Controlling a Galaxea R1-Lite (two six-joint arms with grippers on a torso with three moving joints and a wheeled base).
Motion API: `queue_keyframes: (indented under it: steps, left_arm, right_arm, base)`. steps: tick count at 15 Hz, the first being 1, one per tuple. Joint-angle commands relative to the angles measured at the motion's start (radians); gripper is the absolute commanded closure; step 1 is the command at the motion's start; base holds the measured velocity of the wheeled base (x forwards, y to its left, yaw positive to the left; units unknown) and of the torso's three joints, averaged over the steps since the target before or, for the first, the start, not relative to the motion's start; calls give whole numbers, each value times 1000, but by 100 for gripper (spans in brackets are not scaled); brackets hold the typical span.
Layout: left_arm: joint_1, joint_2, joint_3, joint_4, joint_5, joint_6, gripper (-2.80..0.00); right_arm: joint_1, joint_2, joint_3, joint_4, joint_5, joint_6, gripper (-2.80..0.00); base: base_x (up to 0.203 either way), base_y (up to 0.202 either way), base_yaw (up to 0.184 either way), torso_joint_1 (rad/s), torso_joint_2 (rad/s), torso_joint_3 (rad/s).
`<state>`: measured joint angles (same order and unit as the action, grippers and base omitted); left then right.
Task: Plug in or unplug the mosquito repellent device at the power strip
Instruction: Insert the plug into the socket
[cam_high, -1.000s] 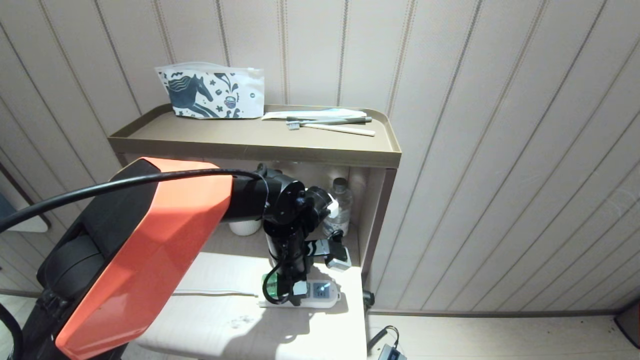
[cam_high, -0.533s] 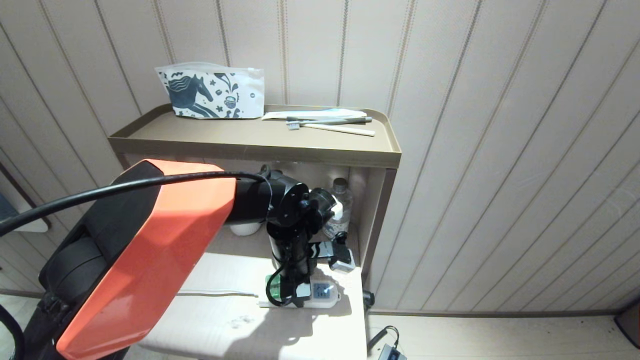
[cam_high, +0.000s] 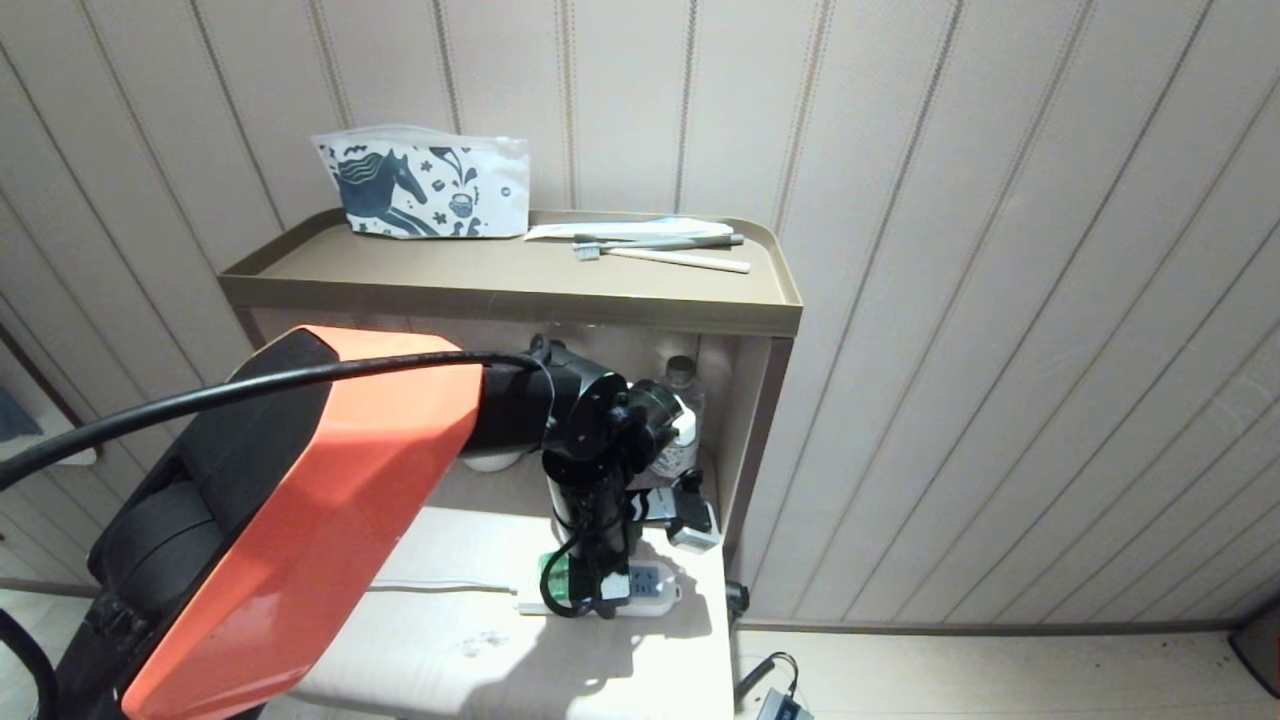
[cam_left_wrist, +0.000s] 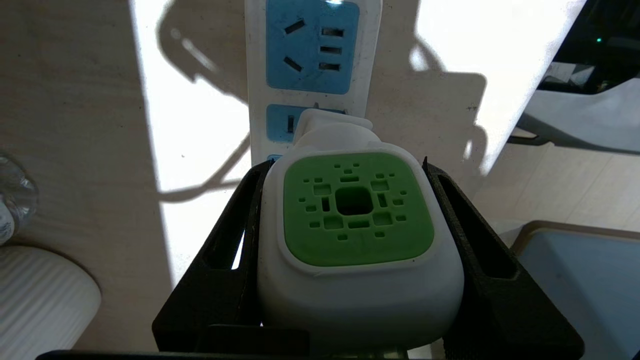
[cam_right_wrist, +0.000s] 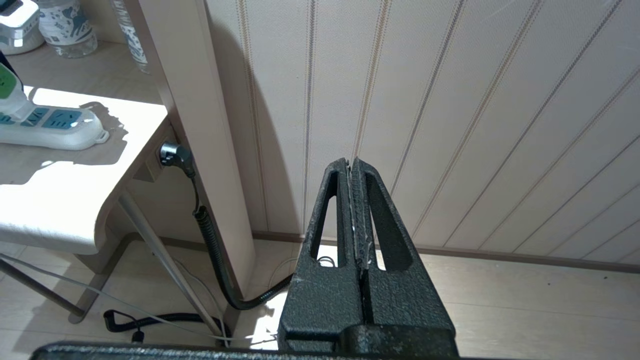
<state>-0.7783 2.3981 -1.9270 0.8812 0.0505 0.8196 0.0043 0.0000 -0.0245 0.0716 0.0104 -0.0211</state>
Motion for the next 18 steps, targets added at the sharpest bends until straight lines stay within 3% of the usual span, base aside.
queue_keyframes:
  steps: [1,18]
  left_arm:
    - [1,19,0,-7,8,4,0]
    - [7,-40,0,-5,17,3,0]
  right_arm:
    - [0,0,0,1,0,0,0]
    - [0,0,0,1,0,0,0]
  base:
    - [0,0,0,0,0,0]
    - [0,0,0,0,0,0]
